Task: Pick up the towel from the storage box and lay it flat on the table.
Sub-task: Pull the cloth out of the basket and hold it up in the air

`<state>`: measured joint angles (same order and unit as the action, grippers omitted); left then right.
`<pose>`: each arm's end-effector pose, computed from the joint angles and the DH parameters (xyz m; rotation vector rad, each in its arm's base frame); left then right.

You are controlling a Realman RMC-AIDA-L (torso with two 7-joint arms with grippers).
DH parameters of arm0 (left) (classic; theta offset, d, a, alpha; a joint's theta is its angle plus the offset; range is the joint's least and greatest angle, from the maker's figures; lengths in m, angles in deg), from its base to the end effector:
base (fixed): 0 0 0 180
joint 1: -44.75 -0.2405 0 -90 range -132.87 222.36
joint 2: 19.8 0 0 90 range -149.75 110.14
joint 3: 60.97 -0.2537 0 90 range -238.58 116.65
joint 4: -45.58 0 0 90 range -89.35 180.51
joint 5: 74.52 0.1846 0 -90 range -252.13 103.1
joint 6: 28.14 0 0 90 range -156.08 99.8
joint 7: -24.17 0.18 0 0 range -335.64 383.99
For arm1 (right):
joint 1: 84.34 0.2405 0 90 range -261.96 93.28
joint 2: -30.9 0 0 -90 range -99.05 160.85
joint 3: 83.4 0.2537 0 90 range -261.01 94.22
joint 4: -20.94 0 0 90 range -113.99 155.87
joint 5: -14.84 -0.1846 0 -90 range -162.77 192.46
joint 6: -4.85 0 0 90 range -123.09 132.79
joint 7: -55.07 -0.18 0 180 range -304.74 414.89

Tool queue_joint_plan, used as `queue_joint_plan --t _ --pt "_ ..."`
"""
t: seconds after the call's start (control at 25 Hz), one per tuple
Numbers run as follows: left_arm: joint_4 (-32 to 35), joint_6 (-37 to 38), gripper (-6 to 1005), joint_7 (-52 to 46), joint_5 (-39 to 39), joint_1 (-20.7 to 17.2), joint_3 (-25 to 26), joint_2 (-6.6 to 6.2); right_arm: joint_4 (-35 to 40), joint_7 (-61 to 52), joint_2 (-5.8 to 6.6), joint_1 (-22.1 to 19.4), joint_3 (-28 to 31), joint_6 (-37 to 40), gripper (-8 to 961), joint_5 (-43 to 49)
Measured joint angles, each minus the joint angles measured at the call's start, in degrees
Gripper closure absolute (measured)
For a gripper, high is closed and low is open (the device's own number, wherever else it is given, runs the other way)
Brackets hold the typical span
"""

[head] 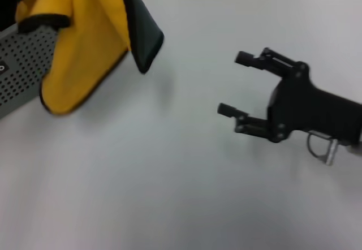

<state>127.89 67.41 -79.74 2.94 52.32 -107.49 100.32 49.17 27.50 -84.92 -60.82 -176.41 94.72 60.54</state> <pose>-0.1668 0.2687 0.1133 -2.3632 -0.4062 -1.1428 0.1630 0.2795 -0.0403 -2.4022 -0.3055 1.2001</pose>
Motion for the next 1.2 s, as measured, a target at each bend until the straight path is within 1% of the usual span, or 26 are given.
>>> queue_joint_plan --t 0.08,0.12,0.2,0.24,0.28,0.32,0.4,0.44,0.48,0.52,0.56,0.64,0.72,0.76,0.88,1.08,1.2 --pt "-2.1 -0.3 948 0.7 1.5 1.6 0.0 0.05 4.0 3.6 -0.35 -2.4 -3.5 -4.9 184 -2.9" --pt "-2.8 -0.5 947 0.9 2.0 2.1 0.0 0.05 6.0 5.8 -0.35 -3.4 -6.3 -7.6 185 -6.0" --pt "-4.4 -1.2 945 1.3 2.6 2.6 0.2 0.02 8.0 10.9 -0.36 -4.2 -11.4 -11.8 186 -12.2" --pt "-5.1 -1.7 943 1.5 2.8 2.9 0.3 -0.02 8.5 13.5 -0.38 -4.3 -13.2 -13.2 186 -14.5" --pt "-5.6 -2.1 942 1.7 3.0 3.3 0.3 -0.04 9.2 19.0 -0.38 -4.3 -16.9 -15.7 187 -19.4" --pt "-6.0 -2.3 941 1.8 3.1 3.6 0.3 -0.04 9.4 20.9 -0.37 -4.3 -18.1 -16.5 188 -21.1" --pt "-6.6 -2.8 939 2.1 3.5 4.5 0.1 -0.01 10.2 29.1 -0.39 -4.1 -23.6 -19.8 189 -27.7" --pt "-6.9 -2.9 938 2.1 3.6 5.0 0.0 0.01 11.0 34.0 -0.37 -3.9 -27.0 -22.1 189 -32.3" --pt "-7.3 -3.0 937 2.1 3.8 5.5 -0.1 0.03 12.2 41.2 -0.39 -3.5 -31.6 -24.9 190 -38.4" --pt "-7.5 -3.1 936 2.2 4.0 5.9 -0.1 0.05 12.8 44.8 -0.39 -3.3 -33.8 -26.3 190 -41.7" --pt "-7.7 -3.1 935 2.2 4.1 6.0 -0.1 0.05 13.9 51.7 -0.41 -2.7 -38.3 -27.9 191 -47.7" --pt "-8.1 -3.1 933 2.2 4.1 6.3 -0.2 0.05 15.0 60.5 -0.42 -1.8 -43.8 -28.6 192 -55.5" --pt "-8.4 -3.1 931 2.3 4.1 6.4 -0.2 0.05 16.3 67.2 -0.42 -1.5 -47.8 -28.3 193 -61.4" --pt "-8.7 -3.1 930 2.7 4.1 6.4 -0.2 0.04 17.1 69.9 -0.41 -1.4 -49.0 -28.2 194 -63.7" --pt "-9.0 -3.1 927 3.0 4.1 6.2 -0.2 0.02 18.3 72.9 -0.43 -1.4 -49.6 -27.8 195 -65.1" --pt "-9.6 -3.1 922 3.7 4.4 6.0 -0.1 0.02 18.8 73.3 -0.44 -1.9 -49.7 -25.9 198 -65.2" --pt "-10.0 -3.0 919 3.7 4.5 6.0 -0.1 0.02 19.2 73.6 -0.45 -2.9 -50.3 -24.6 200 -65.3"
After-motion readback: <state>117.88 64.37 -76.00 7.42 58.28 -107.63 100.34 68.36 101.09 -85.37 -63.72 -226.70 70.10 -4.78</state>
